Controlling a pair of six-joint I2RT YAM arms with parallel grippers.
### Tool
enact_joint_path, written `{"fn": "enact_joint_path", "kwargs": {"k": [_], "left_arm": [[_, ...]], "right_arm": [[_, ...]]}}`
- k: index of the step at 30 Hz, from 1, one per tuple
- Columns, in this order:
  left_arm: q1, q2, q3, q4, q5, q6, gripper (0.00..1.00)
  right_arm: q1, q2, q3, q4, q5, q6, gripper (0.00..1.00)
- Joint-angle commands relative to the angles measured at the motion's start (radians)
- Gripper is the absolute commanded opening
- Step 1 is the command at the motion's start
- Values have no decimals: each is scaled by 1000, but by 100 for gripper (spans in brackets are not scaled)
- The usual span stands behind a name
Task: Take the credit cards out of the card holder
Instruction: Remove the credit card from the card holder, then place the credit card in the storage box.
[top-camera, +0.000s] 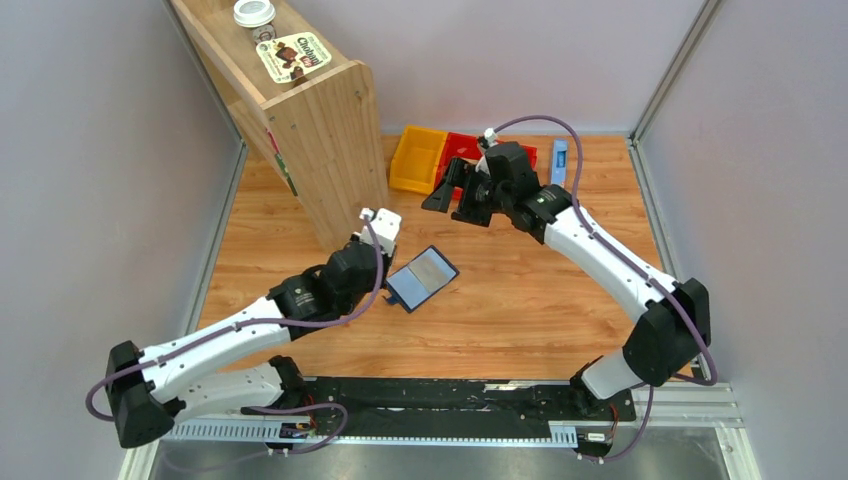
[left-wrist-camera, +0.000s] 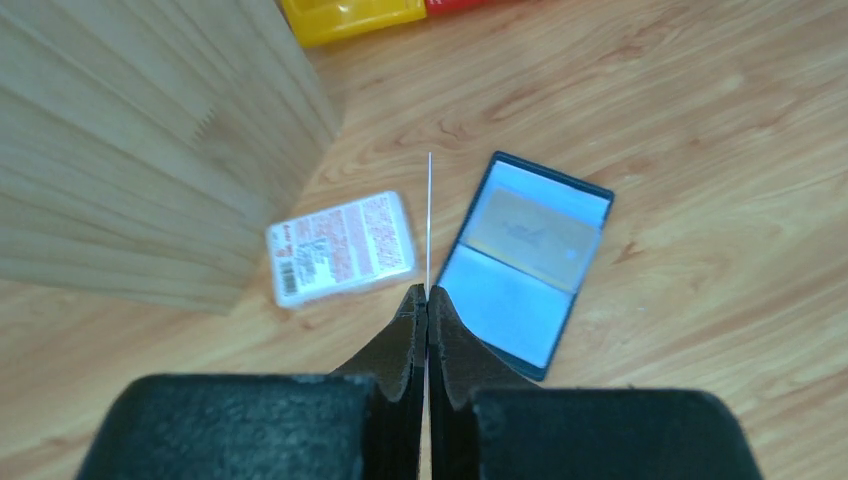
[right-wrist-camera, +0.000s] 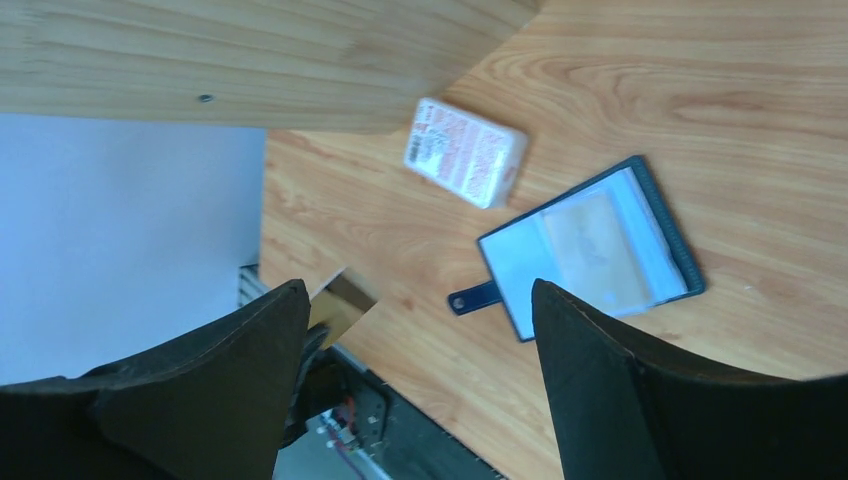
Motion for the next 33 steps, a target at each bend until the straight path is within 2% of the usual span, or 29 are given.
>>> {"fn": "enact_joint_path", "kwargs": {"k": [1, 4, 9, 17, 22, 30, 31, 33], "left_arm": [[-111, 86, 52, 14, -267, 337, 0], [-169, 121, 57, 115, -323, 437, 0], [-212, 154, 49, 262, -326, 577, 0], [-232, 187, 31, 413, -228, 609, 0], [-232, 192, 6, 468, -211, 596, 0], [-232, 218, 12, 422, -212, 583, 0], [-232, 221, 17, 416, -214, 570, 3], [-232, 224, 31, 384, -222, 544, 14]], "right_arm": [[8, -59, -16, 6, -70, 125, 84], [14, -70, -28, 33, -126, 167, 84], [55, -51, -54, 52, -147, 190, 83], [67, -7, -86, 135, -218, 247, 75], [69, -13, -106, 131, -207, 258, 52], [61, -37, -128, 114, -173, 251, 15], [55, -39, -132, 115, -167, 251, 10], [43, -47, -135, 118, -153, 238, 0]]}}
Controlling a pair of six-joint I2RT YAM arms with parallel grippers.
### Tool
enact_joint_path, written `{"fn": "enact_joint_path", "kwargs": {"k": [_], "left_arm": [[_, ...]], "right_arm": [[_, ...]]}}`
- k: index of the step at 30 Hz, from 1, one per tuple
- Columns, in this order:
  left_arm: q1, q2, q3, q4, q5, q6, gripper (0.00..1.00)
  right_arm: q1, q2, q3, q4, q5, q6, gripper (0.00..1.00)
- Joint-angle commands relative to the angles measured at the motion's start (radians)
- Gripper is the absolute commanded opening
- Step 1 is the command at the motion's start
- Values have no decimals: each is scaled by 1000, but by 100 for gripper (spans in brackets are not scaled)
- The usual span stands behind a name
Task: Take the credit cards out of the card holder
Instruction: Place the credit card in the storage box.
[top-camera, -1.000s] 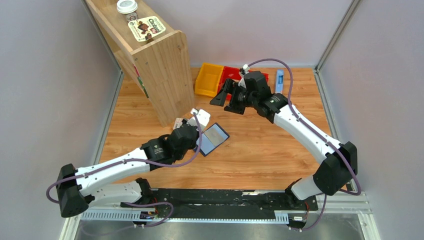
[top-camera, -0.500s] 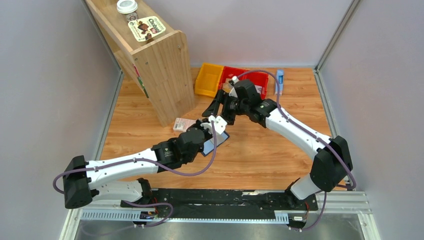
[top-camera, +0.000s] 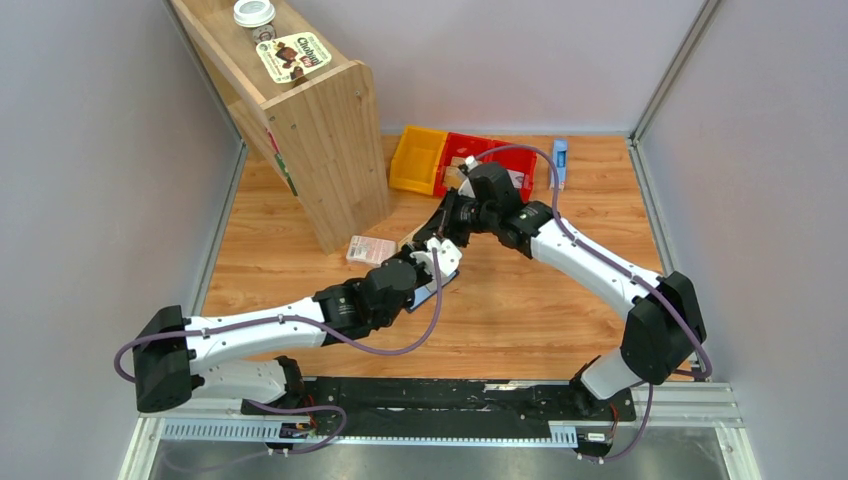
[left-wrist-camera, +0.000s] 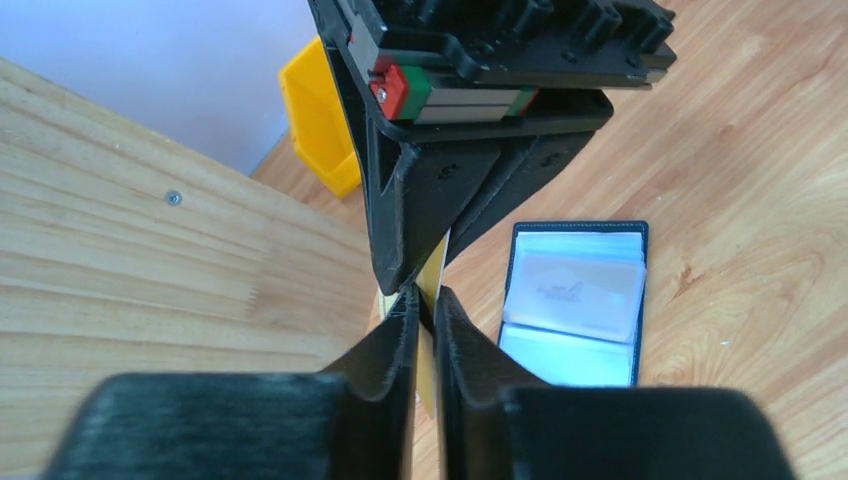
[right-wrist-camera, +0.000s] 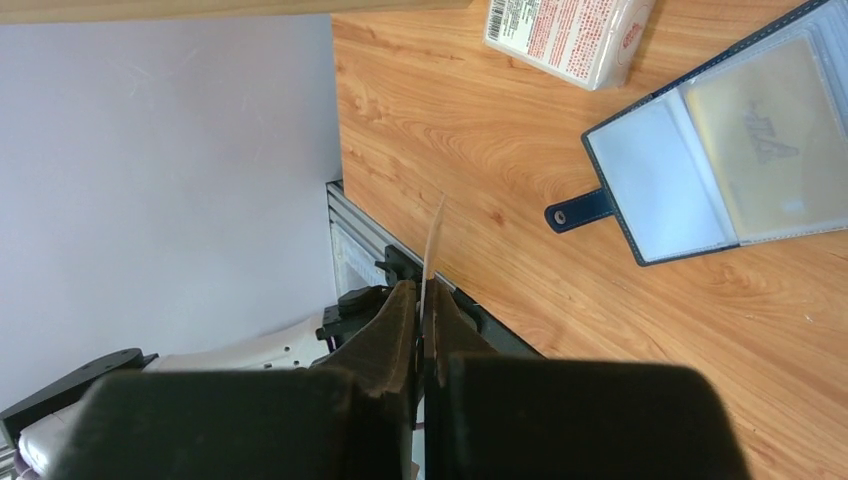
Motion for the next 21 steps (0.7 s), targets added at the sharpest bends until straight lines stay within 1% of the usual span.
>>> {"fn": "enact_joint_path", "kwargs": {"k": [1, 2, 3, 4, 5, 6, 7, 8, 9, 10, 11, 12, 13, 14, 15, 16, 17, 18, 19, 20, 21], "left_arm": [[-3, -2, 33, -14, -32, -47, 22], [-3, -1, 43, -30, -39, -73, 27], [-3, -1, 46, -55, -52, -90, 35], [-3, -7, 48, -66, -59, -122, 39], [-2, -10, 48, -79, -72, -145, 46], [-2, -22, 45, -106, -78, -191, 49], [4, -33, 40, -129, -79, -214, 54], [9, -52, 36, -145, -73, -273, 55], [24, -65, 33, -183, -63, -304, 58], [38, -92, 25, -207, -53, -382, 61], [69, -108, 19, -243, -26, -424, 63], [82, -140, 5, -284, -12, -494, 64], [122, -155, 0, -309, 22, -540, 66], [167, -186, -15, -348, 46, -623, 68], [197, -204, -26, -370, 100, -659, 68], [251, -230, -45, -408, 126, -739, 71], [277, -246, -71, -421, 182, -805, 75], [338, -269, -88, -439, 232, -826, 76], [363, -278, -110, -450, 305, -878, 77], [409, -302, -122, -465, 359, -898, 78], [431, -313, -150, -468, 381, -927, 78]], "right_arm": [[-35, -46, -23, 6, 52, -39, 0], [-44, -52, -26, 10, 60, -46, 0], [-55, -55, -27, 16, 68, -60, 0], [-68, -60, -30, 22, 80, -75, 0], [-84, -63, -37, 35, 94, -91, 0], [-100, -65, -40, 44, 107, -112, 0], [-116, -66, -41, 55, 114, -126, 0], [-134, -66, -44, 67, 126, -143, 0], [-147, -63, -46, 73, 147, -163, 0], [-163, -57, -46, 78, 173, -183, 0], [-183, -51, -44, 93, 193, -207, 0], [-193, -40, -41, 104, 222, -235, 0], [-203, -28, -37, 107, 273, -253, 0], [-214, -14, -34, 130, 325, -276, 0], [-222, 6, -30, 154, 363, -298, 0], [-226, 23, -18, 171, 408, -319, 0], [-232, 62, 0, 180, 433, -339, 0], [-237, 96, 28, 191, 477, -359, 0], [-239, 125, 54, 205, 512, -384, 0], [-239, 164, 75, 226, 535, -405, 0], [-239, 197, 103, 243, 555, -425, 0]]}}
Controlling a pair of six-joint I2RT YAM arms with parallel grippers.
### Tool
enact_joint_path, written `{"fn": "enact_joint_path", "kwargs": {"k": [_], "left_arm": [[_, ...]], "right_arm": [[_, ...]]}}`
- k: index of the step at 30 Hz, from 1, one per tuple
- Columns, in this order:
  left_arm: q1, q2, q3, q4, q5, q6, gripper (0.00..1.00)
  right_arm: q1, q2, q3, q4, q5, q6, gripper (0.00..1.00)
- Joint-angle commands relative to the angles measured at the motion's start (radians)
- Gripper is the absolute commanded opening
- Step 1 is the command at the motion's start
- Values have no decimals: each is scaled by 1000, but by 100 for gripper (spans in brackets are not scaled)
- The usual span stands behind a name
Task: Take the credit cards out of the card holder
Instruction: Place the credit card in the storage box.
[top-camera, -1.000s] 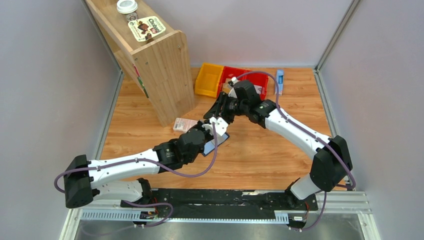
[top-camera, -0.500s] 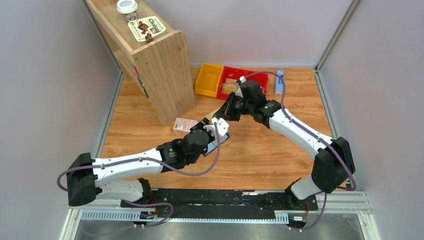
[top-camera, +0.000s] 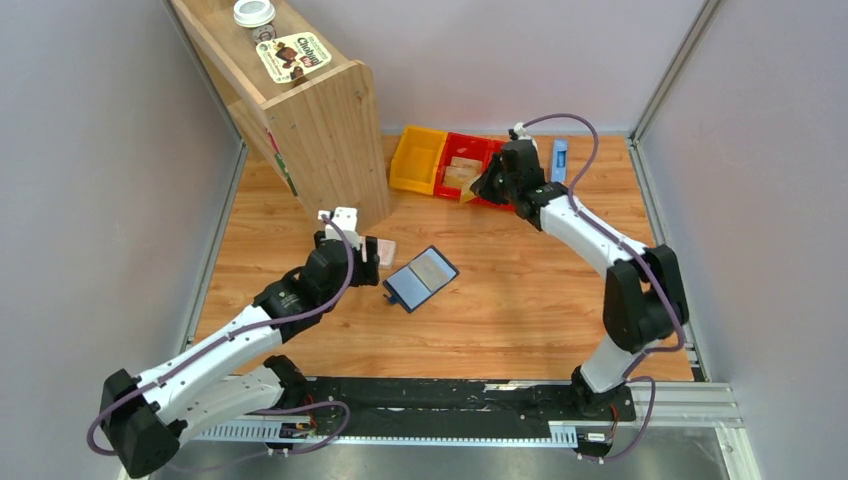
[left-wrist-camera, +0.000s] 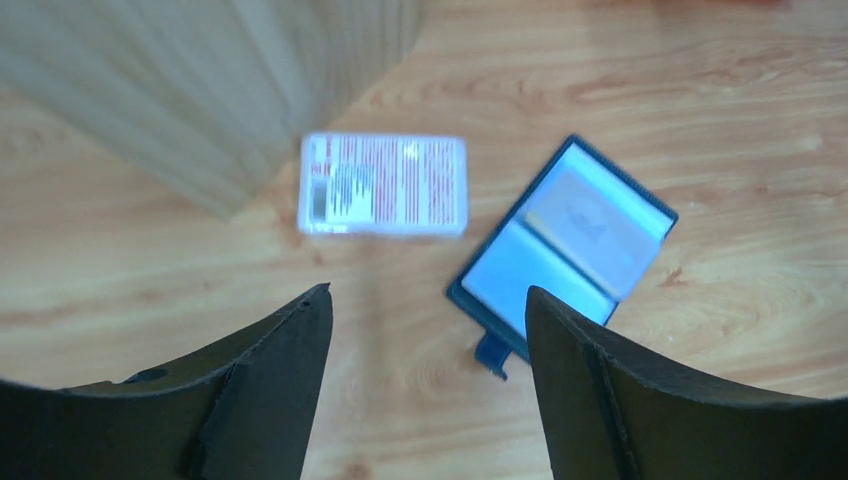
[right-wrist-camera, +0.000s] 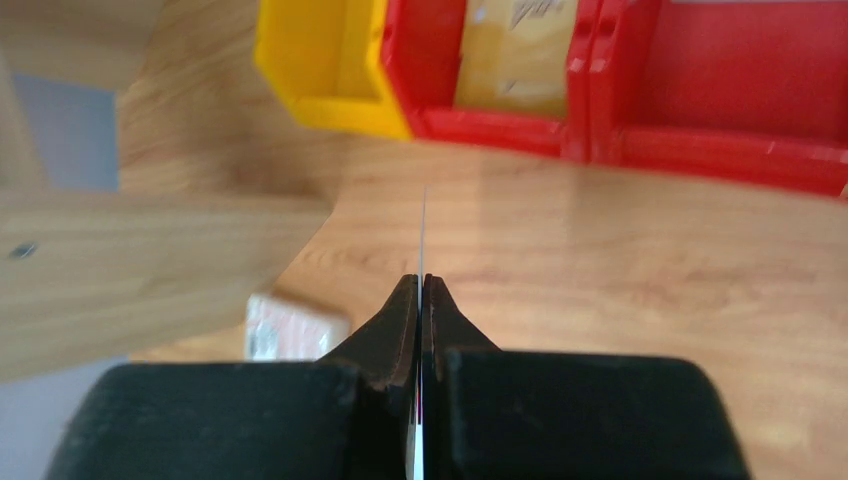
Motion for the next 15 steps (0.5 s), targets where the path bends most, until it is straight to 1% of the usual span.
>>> {"fn": "enact_joint_path", "kwargs": {"k": [1, 7, 9, 15], "left_arm": [[117, -67, -77, -116, 248, -249, 79], [203, -140, -127, -199, 305, -333, 81], [211, -151, -130, -226, 305, -344, 81], [218, -185, -133, -274, 287, -353, 82]], "right_arm": [[-5, 160, 136, 134, 190, -149, 0], [-6, 421, 376, 139, 203, -187, 2], [-6, 492, 463, 133, 180, -184, 2], [-8, 658, 603, 125, 137, -170, 5]]}}
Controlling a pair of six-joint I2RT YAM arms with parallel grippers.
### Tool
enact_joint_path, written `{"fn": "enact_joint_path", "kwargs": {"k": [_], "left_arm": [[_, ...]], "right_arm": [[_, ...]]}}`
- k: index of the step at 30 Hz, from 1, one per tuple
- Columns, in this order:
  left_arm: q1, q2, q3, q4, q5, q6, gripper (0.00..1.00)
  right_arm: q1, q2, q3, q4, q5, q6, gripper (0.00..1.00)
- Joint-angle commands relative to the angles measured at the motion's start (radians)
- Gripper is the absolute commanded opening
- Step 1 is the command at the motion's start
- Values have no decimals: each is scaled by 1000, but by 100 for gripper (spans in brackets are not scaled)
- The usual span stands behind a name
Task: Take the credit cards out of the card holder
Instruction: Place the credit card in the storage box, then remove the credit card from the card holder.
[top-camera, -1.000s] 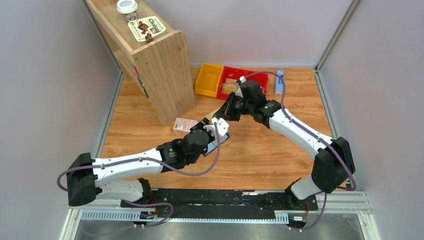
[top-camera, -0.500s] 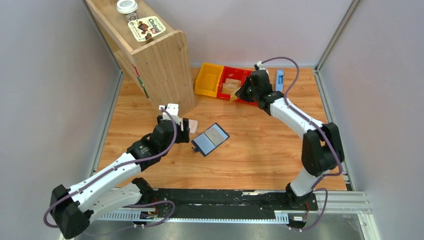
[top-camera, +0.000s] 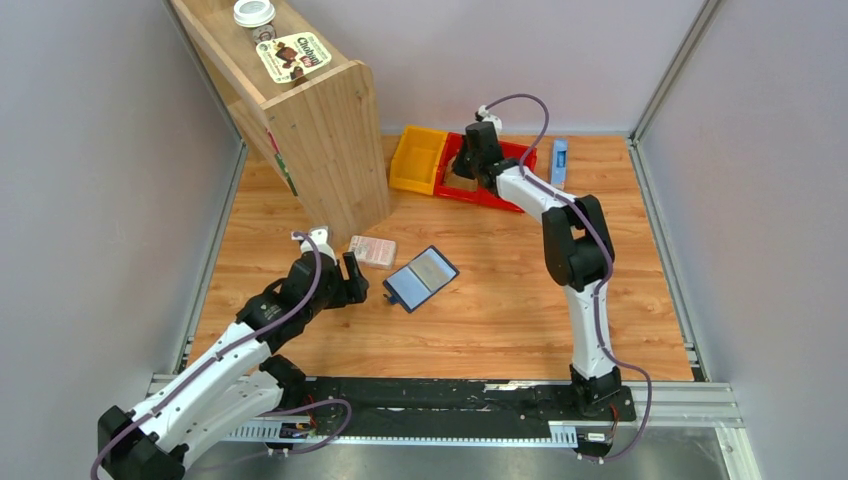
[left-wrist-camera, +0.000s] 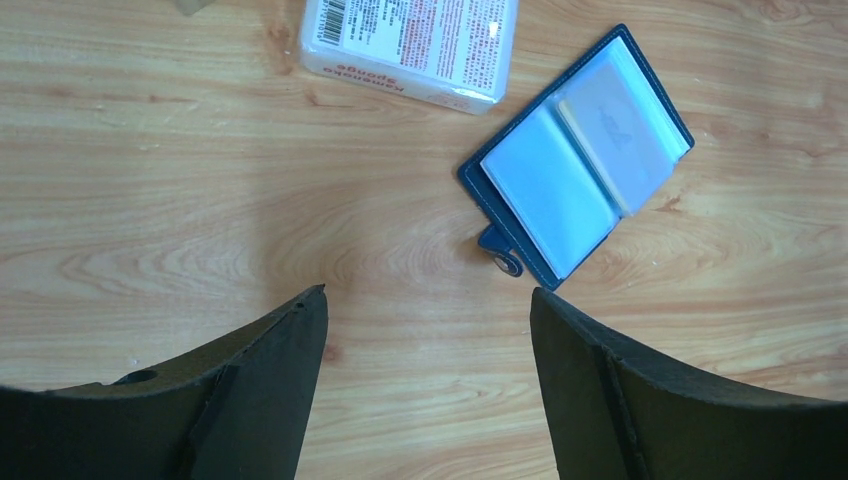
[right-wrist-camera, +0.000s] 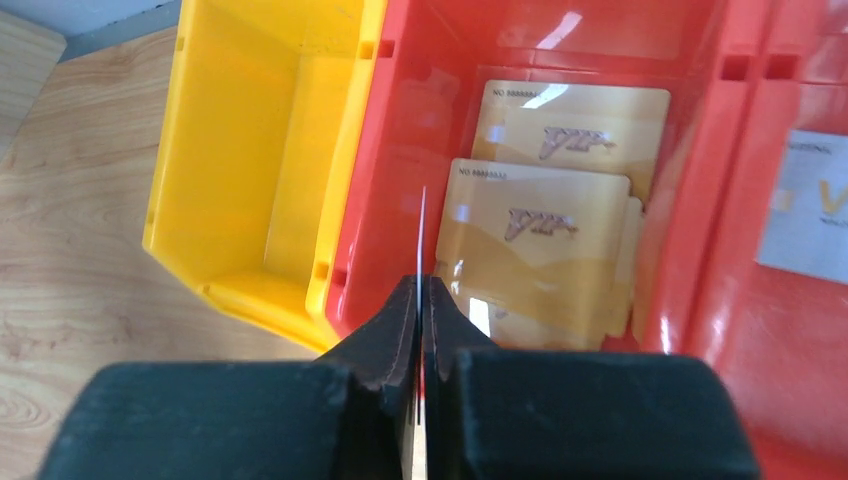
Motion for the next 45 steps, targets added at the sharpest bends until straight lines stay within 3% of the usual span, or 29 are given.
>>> {"fn": "enact_joint_path", "kwargs": {"k": [1, 4, 7, 14, 16, 20, 27, 35, 41, 45], "left_arm": [[9, -27, -2, -45, 11, -35, 82], [10, -25, -1, -39, 11, -29, 82], [16, -5, 5, -17, 17, -30, 82], [20, 70, 41, 50, 51, -30, 82], [20, 93, 51, 78, 66, -30, 82], [20, 154, 82, 119, 97, -35, 82], [20, 277, 119, 199, 166, -82, 78], [20, 444, 166, 267, 276, -139, 72], [20, 573, 188, 303, 345, -158, 59], [18, 630, 186, 319, 341, -161, 56]], "right_arm": [[-2, 96, 127, 27, -34, -11, 6], [-2, 132, 195, -36, -18, -18, 14], [-1, 91, 178, -73, 91, -51, 38], [2, -94, 123, -128, 240, -205, 61], [15, -151, 100, -145, 257, -249, 69], [53, -301, -9, -174, 207, -280, 76], [163, -507, -343, -205, 4, -219, 72], [254, -624, -648, -142, -149, -174, 55], [278, -579, -702, -77, -171, -180, 51], [282, -536, -713, -41, -176, -186, 50]]}}
